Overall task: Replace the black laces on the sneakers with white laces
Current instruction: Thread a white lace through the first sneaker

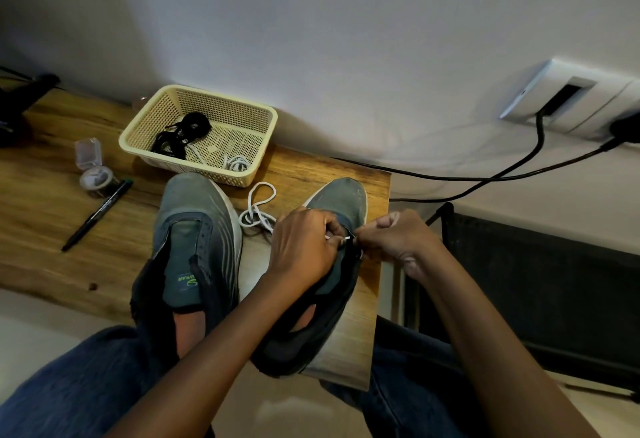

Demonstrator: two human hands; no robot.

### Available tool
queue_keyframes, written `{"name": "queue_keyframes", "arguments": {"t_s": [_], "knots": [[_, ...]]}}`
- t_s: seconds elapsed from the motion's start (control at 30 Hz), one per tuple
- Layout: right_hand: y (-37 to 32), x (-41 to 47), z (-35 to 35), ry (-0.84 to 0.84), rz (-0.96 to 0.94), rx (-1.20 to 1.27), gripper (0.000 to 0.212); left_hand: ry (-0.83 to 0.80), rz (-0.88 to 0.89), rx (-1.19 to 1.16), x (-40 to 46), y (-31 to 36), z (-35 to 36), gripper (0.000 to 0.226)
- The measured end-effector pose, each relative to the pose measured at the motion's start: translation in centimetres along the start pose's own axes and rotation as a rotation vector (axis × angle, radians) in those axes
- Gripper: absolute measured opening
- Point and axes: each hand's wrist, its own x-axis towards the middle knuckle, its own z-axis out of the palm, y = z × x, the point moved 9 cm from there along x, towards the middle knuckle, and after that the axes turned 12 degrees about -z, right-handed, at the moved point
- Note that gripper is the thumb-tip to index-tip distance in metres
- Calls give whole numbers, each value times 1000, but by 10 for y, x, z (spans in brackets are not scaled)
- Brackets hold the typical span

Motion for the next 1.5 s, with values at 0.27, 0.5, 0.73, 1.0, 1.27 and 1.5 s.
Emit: {"name": "queue_keyframes", "arguments": {"t_s": [0.27, 0.5, 0.73, 1.0, 1.27, 1.5], "knots": [[3, -1, 1, 12, 16, 26, 9, 37, 6, 10, -4, 2, 1, 5], [-2, 3, -1, 44, -89, -119, 9, 45, 47, 22, -7, 5, 5, 11], [-4, 2, 4, 44, -123, -130, 11, 61, 21, 60, -10, 5, 9, 13], [4, 2, 5, 5, -27, 135, 17, -1, -53, -99, -3, -7, 13, 10], [12, 4, 13, 6, 65, 239, 7, 18, -35, -126, -5, -7, 11, 14], [11, 6, 19, -80, 119, 147, 25, 13, -38, -119, -4, -5, 10, 15]]}}
